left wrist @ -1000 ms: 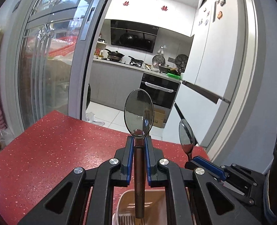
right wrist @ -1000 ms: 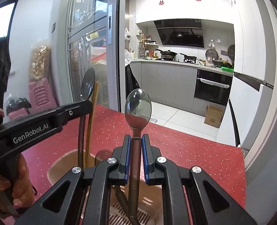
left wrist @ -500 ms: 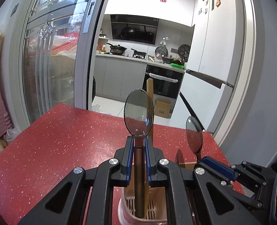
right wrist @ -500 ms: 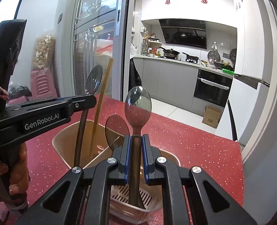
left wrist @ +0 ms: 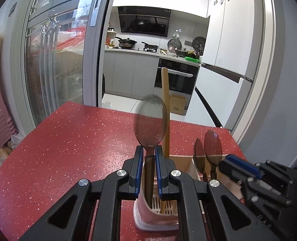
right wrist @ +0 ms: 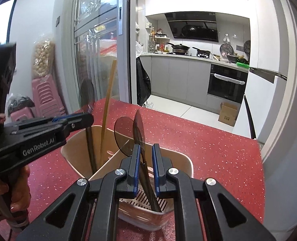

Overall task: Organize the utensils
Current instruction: 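Carry both spoons to the beige holder while both tools open to drop them in, then move both open tools back over the remaining chopsticks and spoons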

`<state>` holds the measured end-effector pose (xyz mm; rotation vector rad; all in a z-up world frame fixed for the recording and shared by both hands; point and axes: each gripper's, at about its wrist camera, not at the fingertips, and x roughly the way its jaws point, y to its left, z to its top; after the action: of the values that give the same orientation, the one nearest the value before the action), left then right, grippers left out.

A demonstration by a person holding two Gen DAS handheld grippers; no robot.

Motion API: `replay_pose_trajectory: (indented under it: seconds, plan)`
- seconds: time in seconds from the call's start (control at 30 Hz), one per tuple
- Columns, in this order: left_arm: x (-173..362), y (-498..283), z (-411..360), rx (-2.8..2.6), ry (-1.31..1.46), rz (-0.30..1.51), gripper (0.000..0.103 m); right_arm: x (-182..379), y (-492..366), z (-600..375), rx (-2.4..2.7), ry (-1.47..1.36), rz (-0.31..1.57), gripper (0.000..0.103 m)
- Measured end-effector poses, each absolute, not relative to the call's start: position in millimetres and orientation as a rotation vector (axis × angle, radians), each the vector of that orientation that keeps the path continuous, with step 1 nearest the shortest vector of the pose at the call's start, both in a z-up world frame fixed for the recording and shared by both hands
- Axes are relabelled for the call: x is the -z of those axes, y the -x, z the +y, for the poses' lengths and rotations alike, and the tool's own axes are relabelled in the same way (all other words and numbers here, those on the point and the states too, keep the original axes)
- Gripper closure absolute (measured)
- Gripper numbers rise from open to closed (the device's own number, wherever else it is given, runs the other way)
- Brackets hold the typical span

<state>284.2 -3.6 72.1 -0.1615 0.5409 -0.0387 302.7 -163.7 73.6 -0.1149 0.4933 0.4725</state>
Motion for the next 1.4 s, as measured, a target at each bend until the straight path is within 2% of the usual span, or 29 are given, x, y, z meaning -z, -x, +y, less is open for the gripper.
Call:
replay_pose_trajectory:
  seconds: [0.27,0.37,0.5,0.53,0.57,0.6,0.77,0.83,0.9,1.4]
  plan:
    - [-74.0,-278.1,-4.8,0.029,0.127,0.563,0.063,-84.4,-290.6,-179.1,-0.472,0.043,0.515,0.088]
    - [-80.1,-270.1,-2.4,0.032,0.129,0.555,0.063,-87.7,-284.0,-185.4,-0.471,0.013,0.536,0.082]
    - [-87.4,-253.5,2.0,0.034,0.130,0.551,0.063,-91.1,-268.2,-193.3,-0.470,-0.032,0.555,0.060]
    - [-88.6,-248.0,3.7,0.036,0.134,0.553,0.054,-91.5,-264.4,-195.0,-0.472,-0.042,0.559,0.056]
    - [-89.1,-242.6,5.3,0.034,0.139,0.555,0.035,-91.6,-260.0,-196.9,-0.474,-0.052,0.564,0.055]
    - [-89.8,-236.9,7.6,0.027,0.149,0.556,0.000,-91.2,-255.0,-198.1,-0.474,-0.060,0.573,0.053]
    - [-90.9,-201.8,14.4,0.010,0.165,0.543,0.000,-85.5,-229.8,-201.6,-0.478,-0.105,0.627,0.044]
    - [-85.1,-189.6,17.2,0.007,0.170,0.575,0.000,-82.6,-221.8,-203.0,-0.476,-0.122,0.650,0.030]
    - [-74.3,-177.0,20.1,0.010,0.171,0.629,0.000,-76.6,-210.2,-204.8,-0.467,-0.145,0.685,0.024]
    - [25.2,-109.1,29.6,-0.048,0.101,0.974,0.000,2.5,-145.9,-192.7,-0.370,-0.142,0.989,0.024]
